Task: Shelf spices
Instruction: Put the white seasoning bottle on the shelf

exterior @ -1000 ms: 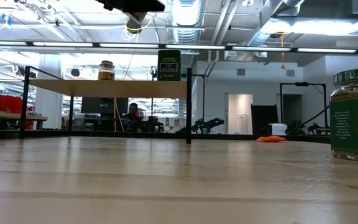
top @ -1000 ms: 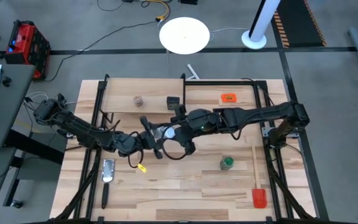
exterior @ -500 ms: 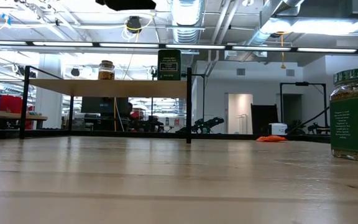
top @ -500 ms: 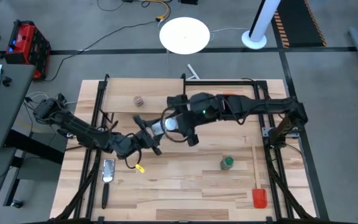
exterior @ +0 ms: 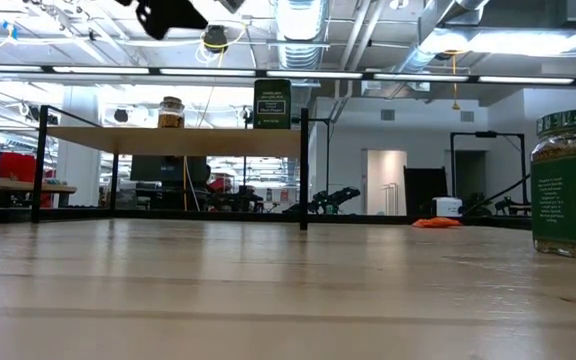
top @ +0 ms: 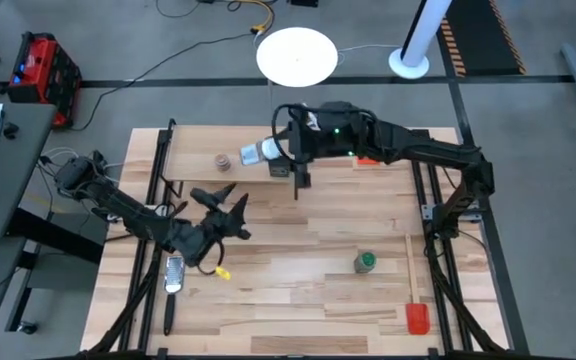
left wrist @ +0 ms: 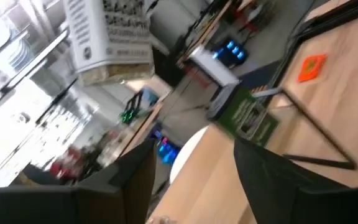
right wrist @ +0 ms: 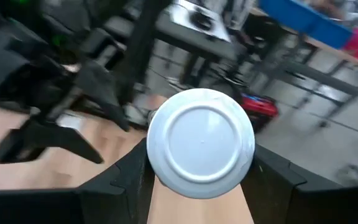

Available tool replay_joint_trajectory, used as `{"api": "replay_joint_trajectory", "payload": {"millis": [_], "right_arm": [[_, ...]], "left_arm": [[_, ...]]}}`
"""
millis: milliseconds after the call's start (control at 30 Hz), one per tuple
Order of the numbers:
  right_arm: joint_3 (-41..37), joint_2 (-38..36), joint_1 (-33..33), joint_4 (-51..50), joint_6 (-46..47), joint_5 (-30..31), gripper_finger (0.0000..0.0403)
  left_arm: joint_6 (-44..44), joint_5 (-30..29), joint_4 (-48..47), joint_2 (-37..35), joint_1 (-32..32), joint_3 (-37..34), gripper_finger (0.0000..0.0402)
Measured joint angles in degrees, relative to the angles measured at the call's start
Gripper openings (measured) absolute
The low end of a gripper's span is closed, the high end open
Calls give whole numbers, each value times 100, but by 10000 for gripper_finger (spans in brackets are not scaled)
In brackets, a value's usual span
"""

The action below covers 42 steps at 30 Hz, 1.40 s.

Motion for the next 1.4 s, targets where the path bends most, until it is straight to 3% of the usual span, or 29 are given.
{"api": "replay_joint_trajectory", "payload": {"millis": [200,367,533,600,700,800,1033,1233,1400], "right_arm": [[34,271,-507,157,55,12,200],[456,842,-747,-151,115,-146,200],[1124,1496,-757,-765,-156,-140,200],[1410,1714,-709,-940,-264,-115,200],[1776,1972,-606,-1172,-448,-170,200],[1979,2121,-457,-1250,-616,-217,200],[2153,2135,-122,-1232,-750,-215,200],[2151,2131,183,-1275,-762,-231,200],[2146,2145,345,-1375,-811,-93,190]], "left_arm": [[-98,356,42,-207,3,2,203],[-566,1519,-7,-1052,142,7,203],[-1604,2275,-1483,-2389,473,17,202],[-2450,2996,-2562,-2986,708,16,200],[-3687,4676,-3862,-3709,1273,20,198],[-4584,5493,-4678,-4169,1766,17,197],[-4931,5745,-5132,-4267,2160,17,196],[-4603,5882,-5106,-3615,2198,17,196],[-4323,5663,-5071,-2983,2193,17,196]]}}
